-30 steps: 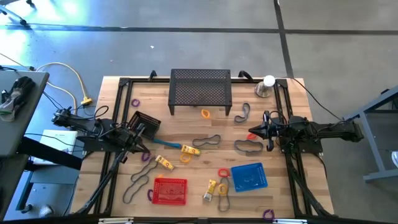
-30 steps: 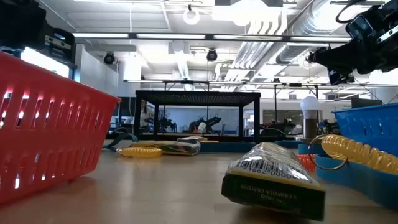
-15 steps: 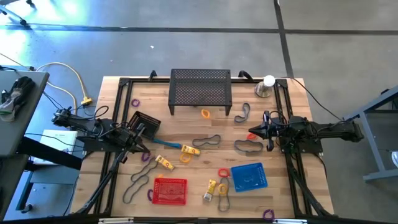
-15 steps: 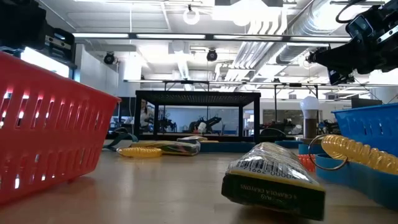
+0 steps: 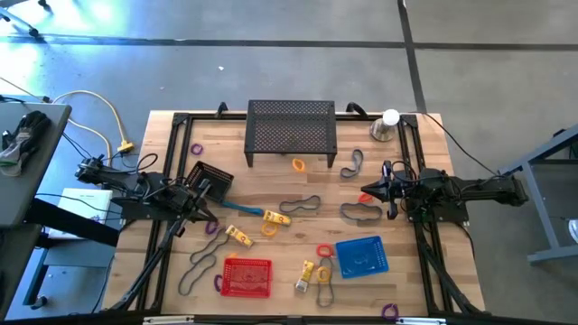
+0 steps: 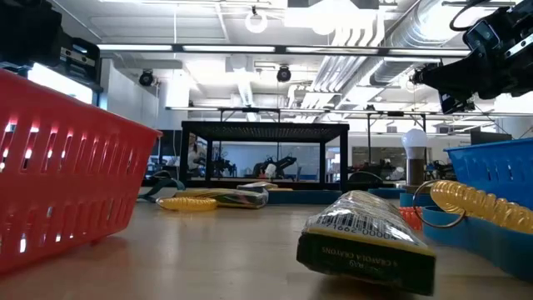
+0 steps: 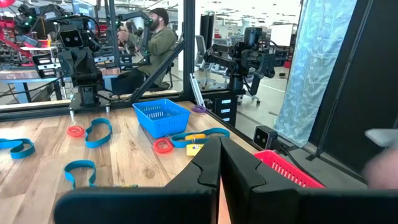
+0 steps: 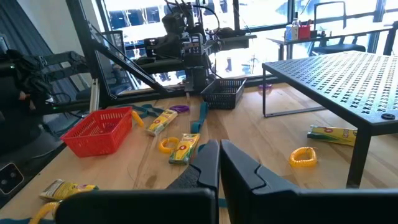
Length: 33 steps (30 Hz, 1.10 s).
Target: Pick & Place Office Desk Supplies
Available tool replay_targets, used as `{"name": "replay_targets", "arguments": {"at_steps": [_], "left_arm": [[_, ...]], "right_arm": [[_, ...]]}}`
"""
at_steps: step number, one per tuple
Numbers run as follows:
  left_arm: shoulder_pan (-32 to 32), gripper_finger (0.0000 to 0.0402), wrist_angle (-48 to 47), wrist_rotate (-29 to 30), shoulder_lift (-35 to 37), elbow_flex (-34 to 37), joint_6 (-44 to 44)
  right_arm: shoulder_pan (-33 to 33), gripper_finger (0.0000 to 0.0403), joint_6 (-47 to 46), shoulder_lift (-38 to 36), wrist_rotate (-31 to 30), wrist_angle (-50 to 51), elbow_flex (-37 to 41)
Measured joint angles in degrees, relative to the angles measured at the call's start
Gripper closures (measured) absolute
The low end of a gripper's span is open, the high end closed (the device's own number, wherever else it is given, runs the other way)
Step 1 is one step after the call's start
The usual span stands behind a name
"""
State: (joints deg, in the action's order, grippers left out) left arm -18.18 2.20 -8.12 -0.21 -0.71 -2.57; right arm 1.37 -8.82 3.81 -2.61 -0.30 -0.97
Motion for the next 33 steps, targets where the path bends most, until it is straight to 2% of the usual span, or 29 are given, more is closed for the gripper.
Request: {"name": "replay_targets", "arguments": {"at_steps": [17, 23, 33], "left_arm": [[0.01, 0.0401, 0.07, 0.02, -0.02, 0.00, -0.04], [0.01, 0.0401, 6.02, 1.22, 0.00, 0.00, -1.73], [0.06, 0.0401, 5.65, 1.61, 0.00, 0.00, 2.96]], "right_arm": [[0.01, 0.0401, 0.01, 0.00, -0.01, 0.01, -0.01], [0.01, 0.0401, 0.00, 0.00, -0.02, 0.02, 0.00], [0.01, 0.0401, 0.00, 0.00, -0.02, -0.04, 0.00]]}}
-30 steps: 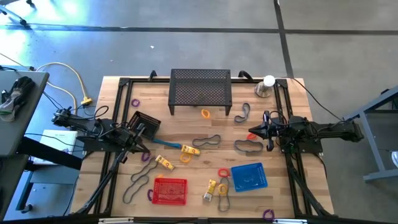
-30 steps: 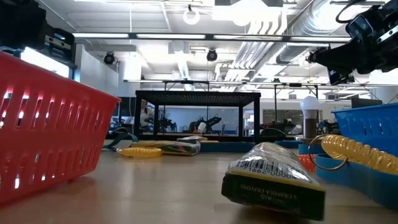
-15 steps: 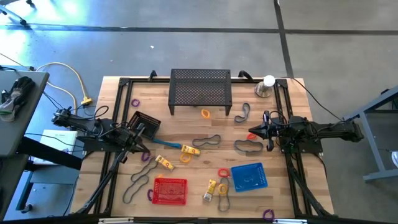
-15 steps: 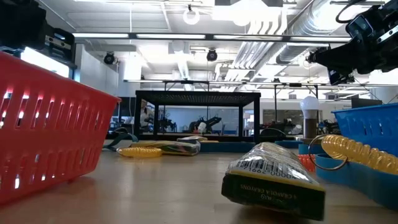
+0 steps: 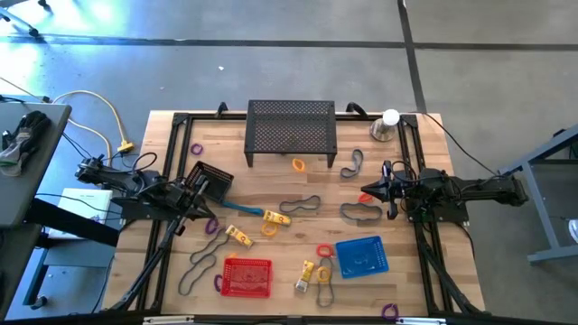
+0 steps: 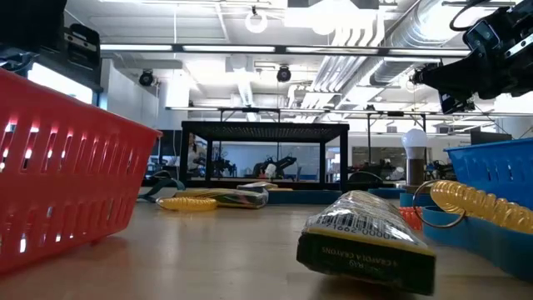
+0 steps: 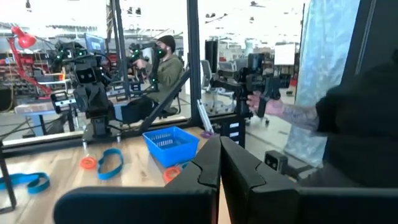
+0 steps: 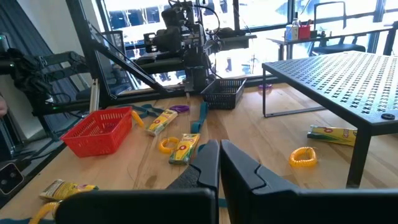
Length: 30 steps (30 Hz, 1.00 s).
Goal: Pick & Place Office Desk Supplies
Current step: Put the orange spring keychain into the blue bin
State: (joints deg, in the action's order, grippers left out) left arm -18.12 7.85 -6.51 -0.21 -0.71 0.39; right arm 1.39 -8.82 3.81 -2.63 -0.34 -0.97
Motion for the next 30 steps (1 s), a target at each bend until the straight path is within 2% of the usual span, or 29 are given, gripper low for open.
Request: {"name": "replay_targets", "arguments": {"at_steps": [9, 24, 30], "left_arm": [[0.01, 0.0401, -4.76, 4.90, -0.07, 0.00, -4.91], [0.01, 0.0401, -4.38, 4.93, -0.04, 0.00, -4.91], [0.01, 0.0401, -4.38, 4.92, -0.04, 0.00, -0.31]], "right_arm": [[-0.02, 0.0401, -0.19, 0.00, -0.47, -1.11, 0.11], [-0.01, 0.0400, 7.58, 0.00, 1.65, -1.21, 0.18], [0.00, 0.0400, 7.47, 1.18, 1.26, -1.18, 0.13]]}}
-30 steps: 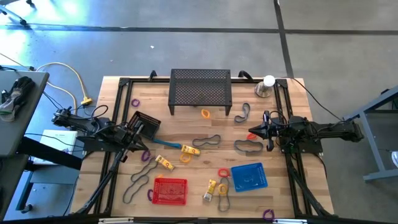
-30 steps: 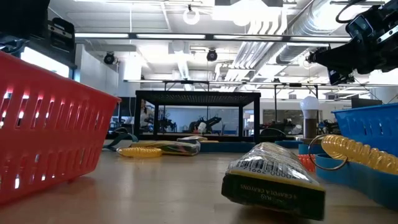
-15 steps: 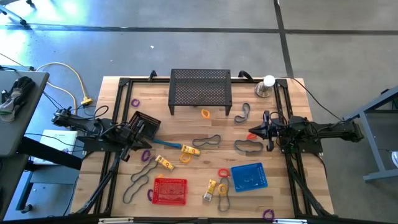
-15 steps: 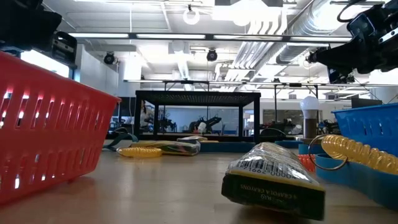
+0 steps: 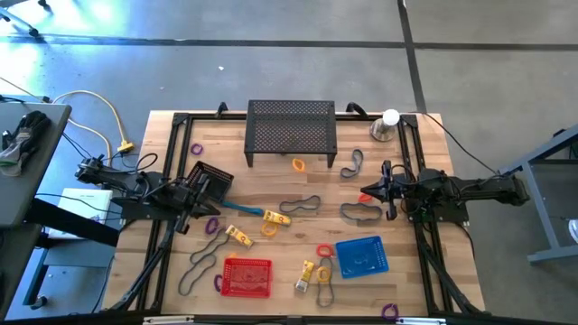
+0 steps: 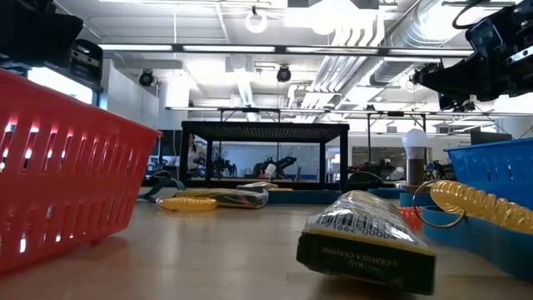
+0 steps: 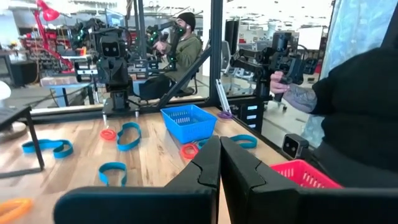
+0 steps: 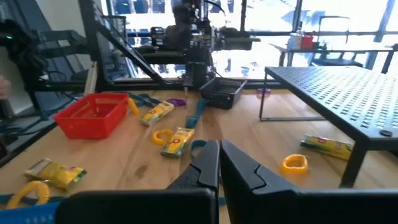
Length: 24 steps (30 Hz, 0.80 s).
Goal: Pick & Place Office Desk Supplies
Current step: Put the orange spring keychain into the blue bin
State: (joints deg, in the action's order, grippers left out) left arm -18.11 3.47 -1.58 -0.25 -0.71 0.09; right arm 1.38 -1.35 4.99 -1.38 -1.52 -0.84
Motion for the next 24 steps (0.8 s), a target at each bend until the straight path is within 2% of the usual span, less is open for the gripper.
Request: {"name": "replay_targets", "arguments": {"at_steps": [3, 9, 14, 17, 24], "left_arm": [[0.00, 0.0401, -0.01, 0.00, 0.00, 0.00, 2.14], [0.00, 0.0401, 0.00, -0.02, 0.00, 0.00, 0.05], [0.00, 0.0401, 0.01, -0.02, 0.00, 0.00, -0.38], [0.00, 0.0401, 0.02, -0.02, 0.00, 0.00, -0.40], [0.00, 0.0401, 0.02, -0.02, 0.00, 0.00, -0.54]], "right_arm": [[0.00, 0.0400, 1.01, 0.66, 1.70, 0.40, -0.02], [0.00, 0.0400, 0.18, 0.70, 4.77, 0.46, -0.09], [-0.02, 0.0400, -1.70, 0.70, 1.44, 0.82, -0.11], [0.00, 0.0400, -0.71, 0.70, 6.75, 0.59, -0.13], [-0.02, 0.0400, -4.82, 0.70, 7.50, 1.00, -0.22]]}}
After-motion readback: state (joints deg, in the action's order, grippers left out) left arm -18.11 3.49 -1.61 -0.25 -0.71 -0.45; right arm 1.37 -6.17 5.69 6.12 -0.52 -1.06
